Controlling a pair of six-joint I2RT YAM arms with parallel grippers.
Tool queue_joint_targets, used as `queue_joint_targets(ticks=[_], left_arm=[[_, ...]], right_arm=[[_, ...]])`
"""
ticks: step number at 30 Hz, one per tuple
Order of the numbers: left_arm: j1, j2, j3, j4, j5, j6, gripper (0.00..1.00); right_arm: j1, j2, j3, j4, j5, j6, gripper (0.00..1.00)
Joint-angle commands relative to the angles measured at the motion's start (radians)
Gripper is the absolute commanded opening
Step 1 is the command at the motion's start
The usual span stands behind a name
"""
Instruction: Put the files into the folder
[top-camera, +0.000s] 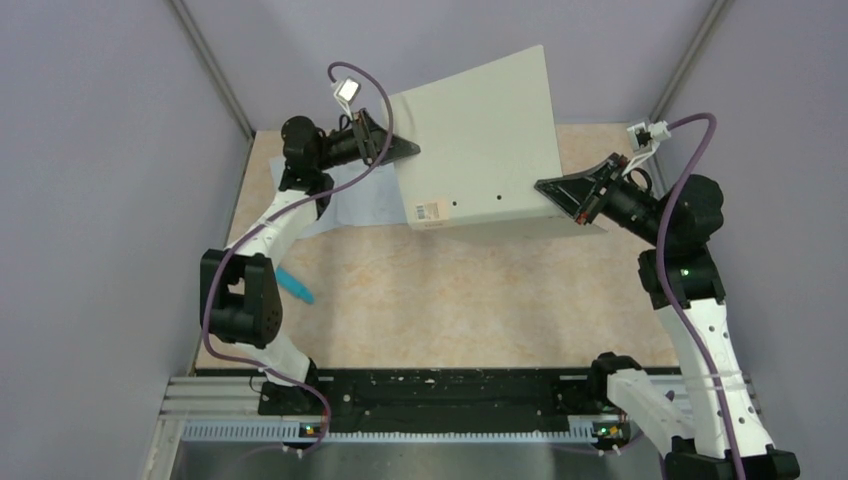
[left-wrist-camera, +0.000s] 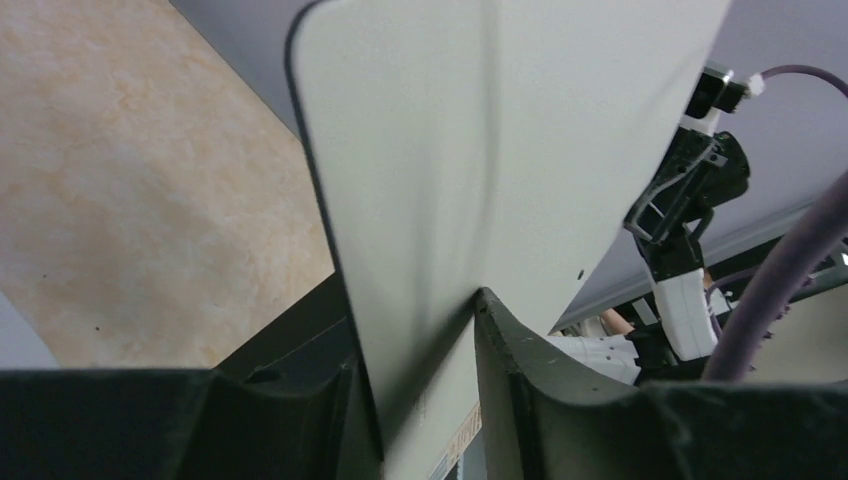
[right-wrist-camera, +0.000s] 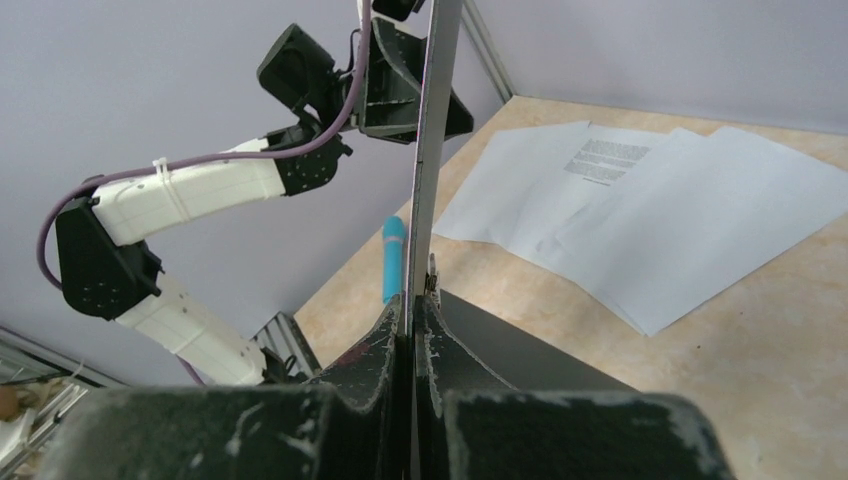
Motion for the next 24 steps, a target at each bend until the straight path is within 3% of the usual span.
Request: queue_joint_targets(ticks=[1, 5, 7, 10, 12, 13, 16, 17, 19, 24], left_arm=[[-0.016, -0.062, -0.040, 0.373, 0.043, -0.261, 0.23], [-0.012, -0.064, -0.058, 0.451, 0.041, -0.351, 0.03], [-0.009, -0.071, -0.056, 0.441, 0.043, -0.362, 0.00], [0.005, -0.107, -0.063, 0.383, 0.036, -0.342, 0.00], [0.019, -0.159, -0.074, 0.241, 0.014, -0.250, 0.00], [0.027, -0.198, -0.079, 0.141, -0.001, -0.178, 0.00], [0.029, -0.324, -0.023, -0.393, -0.118, 0.205, 0.00], [0.025, -0.374, 0.004, -0.566, -0.196, 0.333, 0.00], [0.019, -0.451, 0.018, -0.751, -0.297, 0.481, 0.00], [-0.062, -0.660, -0.060, -0.942, -0.657, 0.646, 0.00]], right_arm=[[0.011, 0.021, 0.059, 0.033, 0.012, -0.052, 0.00], [0.011, 0.067, 0.064, 0.014, 0.046, -0.071, 0.00], [0.010, 0.085, 0.069, -0.001, 0.071, -0.084, 0.00], [0.011, 0.114, 0.089, -0.058, 0.134, -0.101, 0.31], [0.011, 0.136, 0.116, -0.115, 0.194, -0.112, 0.51], [0.010, 0.149, 0.138, -0.144, 0.236, -0.118, 0.56], [0.011, 0.184, 0.192, -0.240, 0.354, -0.121, 0.68], [0.010, 0.196, 0.210, -0.278, 0.397, -0.119, 0.71], [0.010, 0.221, 0.243, -0.340, 0.469, -0.107, 0.73], [0.011, 0.273, 0.287, -0.447, 0.588, -0.038, 0.74]])
